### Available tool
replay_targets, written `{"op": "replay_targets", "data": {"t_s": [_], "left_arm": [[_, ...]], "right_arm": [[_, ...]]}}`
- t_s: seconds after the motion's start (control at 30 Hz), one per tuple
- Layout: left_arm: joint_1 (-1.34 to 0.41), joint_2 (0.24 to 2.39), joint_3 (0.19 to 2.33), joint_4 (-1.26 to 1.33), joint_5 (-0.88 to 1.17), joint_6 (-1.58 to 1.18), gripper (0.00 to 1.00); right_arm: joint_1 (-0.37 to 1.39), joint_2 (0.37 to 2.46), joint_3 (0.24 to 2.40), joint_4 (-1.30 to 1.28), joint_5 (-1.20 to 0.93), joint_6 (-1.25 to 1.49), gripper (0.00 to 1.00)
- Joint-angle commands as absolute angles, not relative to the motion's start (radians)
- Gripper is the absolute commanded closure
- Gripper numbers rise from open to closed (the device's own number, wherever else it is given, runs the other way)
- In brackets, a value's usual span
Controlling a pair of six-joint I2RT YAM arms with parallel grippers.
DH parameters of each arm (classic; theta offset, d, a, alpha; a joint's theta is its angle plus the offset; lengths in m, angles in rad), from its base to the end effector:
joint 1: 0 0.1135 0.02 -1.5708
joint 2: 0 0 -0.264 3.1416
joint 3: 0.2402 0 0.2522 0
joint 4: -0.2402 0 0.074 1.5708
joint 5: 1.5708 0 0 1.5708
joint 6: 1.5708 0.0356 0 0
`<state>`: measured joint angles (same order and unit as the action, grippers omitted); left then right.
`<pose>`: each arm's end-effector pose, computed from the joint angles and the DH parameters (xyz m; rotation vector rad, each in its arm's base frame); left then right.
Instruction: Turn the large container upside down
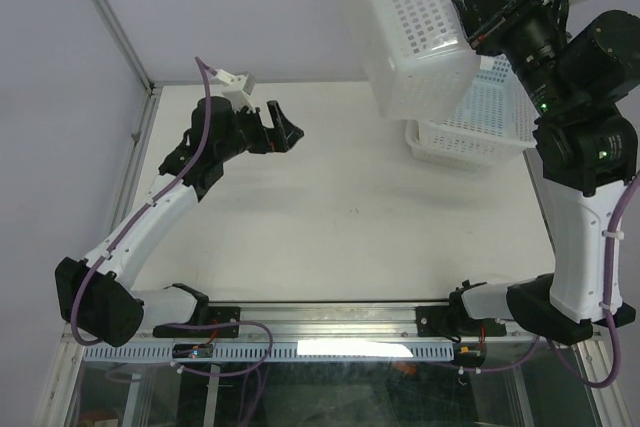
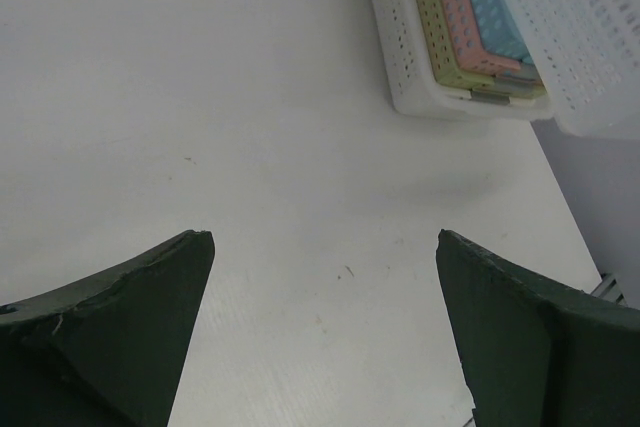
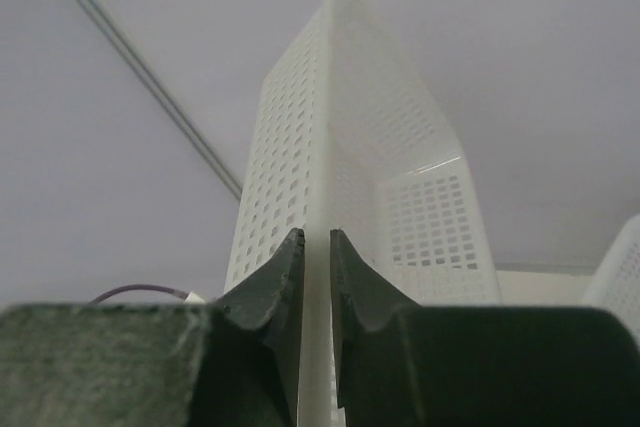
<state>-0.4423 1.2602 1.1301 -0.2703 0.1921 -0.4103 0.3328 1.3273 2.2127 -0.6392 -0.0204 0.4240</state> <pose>0.2595 -0.1304 0.3501 0.1625 2.0332 -0.7363 0.1616 0.0566 0.6240 0.0440 1.3532 0.6542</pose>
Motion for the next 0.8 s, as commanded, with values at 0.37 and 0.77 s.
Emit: {"op": "replay_targets", "data": {"t_s": [0.37,0.77], "left_arm": [[-0.201,0.999,1.138,-0.618,-0.331,-0.826,0.01],[-0.202,0.723,1.033,-0.748,-0.655,-1.034,0.01]], "right_arm": [[0.454,1.389,1.817,-0.034,-0.233,0.868,1.0],[0.631,1.591,1.712,0.039,-0.183,0.906,1.0]]}}
